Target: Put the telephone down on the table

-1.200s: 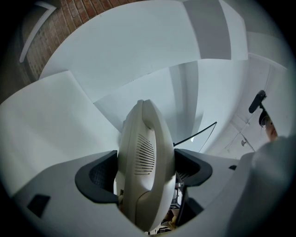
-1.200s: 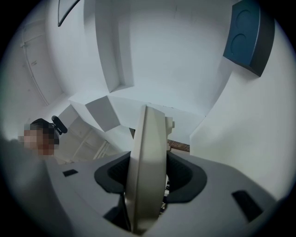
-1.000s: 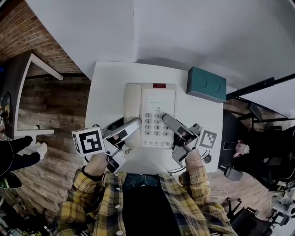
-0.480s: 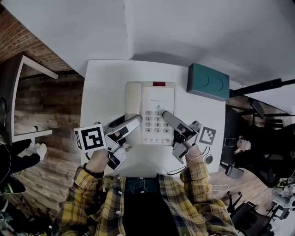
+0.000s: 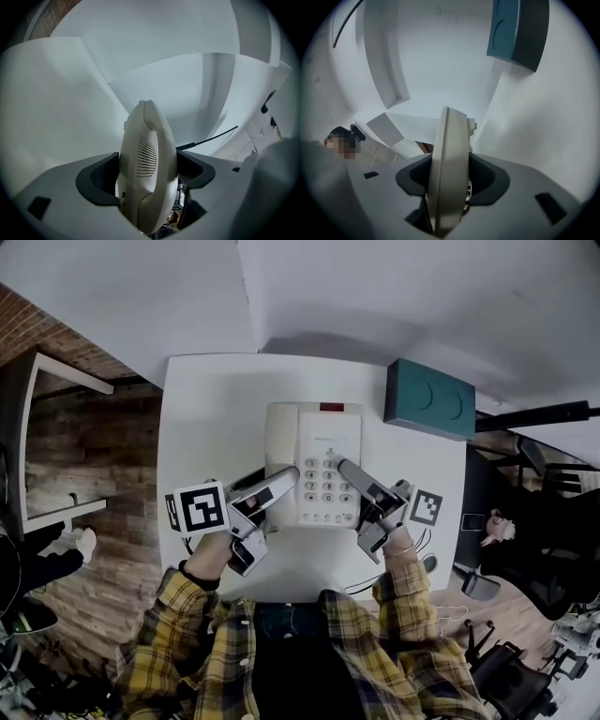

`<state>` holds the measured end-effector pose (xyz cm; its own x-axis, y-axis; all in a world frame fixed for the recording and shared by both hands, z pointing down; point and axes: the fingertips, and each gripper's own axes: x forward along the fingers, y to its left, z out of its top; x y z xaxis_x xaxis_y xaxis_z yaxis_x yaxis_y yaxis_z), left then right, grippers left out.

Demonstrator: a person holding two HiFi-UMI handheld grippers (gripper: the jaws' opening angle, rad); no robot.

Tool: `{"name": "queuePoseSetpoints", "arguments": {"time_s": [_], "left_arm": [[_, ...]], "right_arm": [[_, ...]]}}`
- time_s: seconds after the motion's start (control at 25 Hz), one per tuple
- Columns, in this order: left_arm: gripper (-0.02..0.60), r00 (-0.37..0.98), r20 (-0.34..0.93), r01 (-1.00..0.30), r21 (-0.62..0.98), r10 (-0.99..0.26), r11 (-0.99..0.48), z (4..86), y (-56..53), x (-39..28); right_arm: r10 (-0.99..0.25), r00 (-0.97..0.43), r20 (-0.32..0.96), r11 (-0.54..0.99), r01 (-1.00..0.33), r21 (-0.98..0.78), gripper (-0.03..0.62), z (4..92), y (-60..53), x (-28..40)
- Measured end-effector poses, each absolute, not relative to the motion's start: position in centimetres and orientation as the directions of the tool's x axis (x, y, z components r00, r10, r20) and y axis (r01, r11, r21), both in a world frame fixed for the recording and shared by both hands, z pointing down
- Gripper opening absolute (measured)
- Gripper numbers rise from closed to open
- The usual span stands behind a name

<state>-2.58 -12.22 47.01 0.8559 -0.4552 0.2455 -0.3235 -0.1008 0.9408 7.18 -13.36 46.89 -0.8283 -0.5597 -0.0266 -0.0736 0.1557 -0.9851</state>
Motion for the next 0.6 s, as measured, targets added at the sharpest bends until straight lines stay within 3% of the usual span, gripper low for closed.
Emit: {"name": "queuePoseSetpoints", "arguments": {"time_s": [0.6], "left_arm": [[0.367,0.867,0.280,-0.332,0.941,-0.412,-0.061,52.0,-13.6,0.7]], "right_arm": [[-0.582,-0.813,0.024,0.089,-0.093,-0.992,0.209,52.0,-14.5,10.5]]}}
